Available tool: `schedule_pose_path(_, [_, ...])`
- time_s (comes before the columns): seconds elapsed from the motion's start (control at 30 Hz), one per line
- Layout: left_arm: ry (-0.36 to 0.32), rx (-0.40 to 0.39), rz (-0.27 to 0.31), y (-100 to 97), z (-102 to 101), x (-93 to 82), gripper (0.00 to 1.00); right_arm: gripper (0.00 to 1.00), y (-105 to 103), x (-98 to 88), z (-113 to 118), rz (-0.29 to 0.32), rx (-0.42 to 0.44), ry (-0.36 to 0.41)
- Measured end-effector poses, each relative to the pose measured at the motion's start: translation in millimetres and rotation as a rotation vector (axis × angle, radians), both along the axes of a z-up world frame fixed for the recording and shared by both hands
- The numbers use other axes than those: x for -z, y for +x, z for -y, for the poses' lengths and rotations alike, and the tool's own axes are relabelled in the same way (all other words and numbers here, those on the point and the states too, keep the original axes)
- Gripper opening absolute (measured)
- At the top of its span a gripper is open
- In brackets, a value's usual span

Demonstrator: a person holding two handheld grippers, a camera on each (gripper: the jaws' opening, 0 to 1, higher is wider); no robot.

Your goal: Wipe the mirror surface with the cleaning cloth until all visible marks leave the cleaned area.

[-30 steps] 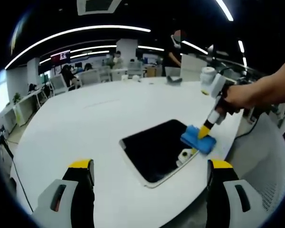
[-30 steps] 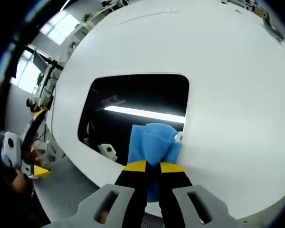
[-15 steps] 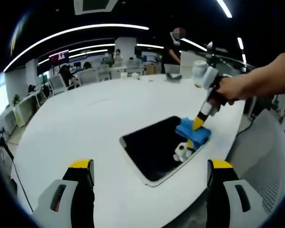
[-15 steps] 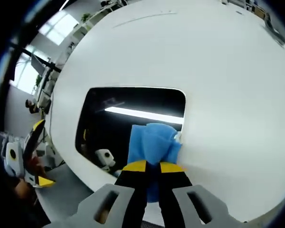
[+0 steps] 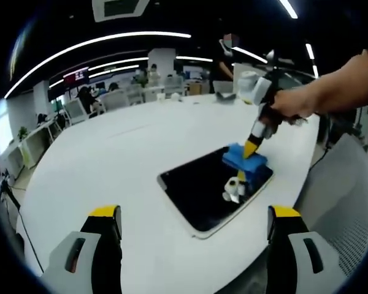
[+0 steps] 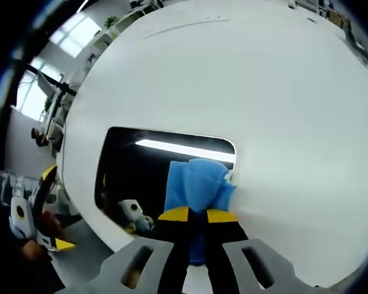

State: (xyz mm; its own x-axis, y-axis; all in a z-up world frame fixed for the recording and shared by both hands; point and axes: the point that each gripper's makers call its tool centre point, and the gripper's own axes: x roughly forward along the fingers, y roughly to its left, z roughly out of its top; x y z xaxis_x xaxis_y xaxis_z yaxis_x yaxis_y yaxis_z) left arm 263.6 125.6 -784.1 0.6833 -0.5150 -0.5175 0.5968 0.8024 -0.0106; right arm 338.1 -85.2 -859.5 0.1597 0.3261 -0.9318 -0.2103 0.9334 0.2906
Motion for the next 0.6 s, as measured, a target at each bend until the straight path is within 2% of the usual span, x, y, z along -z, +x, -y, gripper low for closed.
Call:
schedule_pose_path(0.13, [-0.006,-0.016,0.005,2.1,-4,0.3,0.99,0.02,10,1.5,1,0.0,0.008,0.003])
schedule_pose_path(0.43, [0.035,0.001,-0.007,-0.2,-4,6.1,0.99,0.02,27,2.5,1,0.011,-0.005,-0.006])
schedule_pose_path(0.6, [0.041,-0.019,-0.013,1.0,-9,8.0,0.99,0.02,34,2.5,0,0.01,-0.013,-0.005])
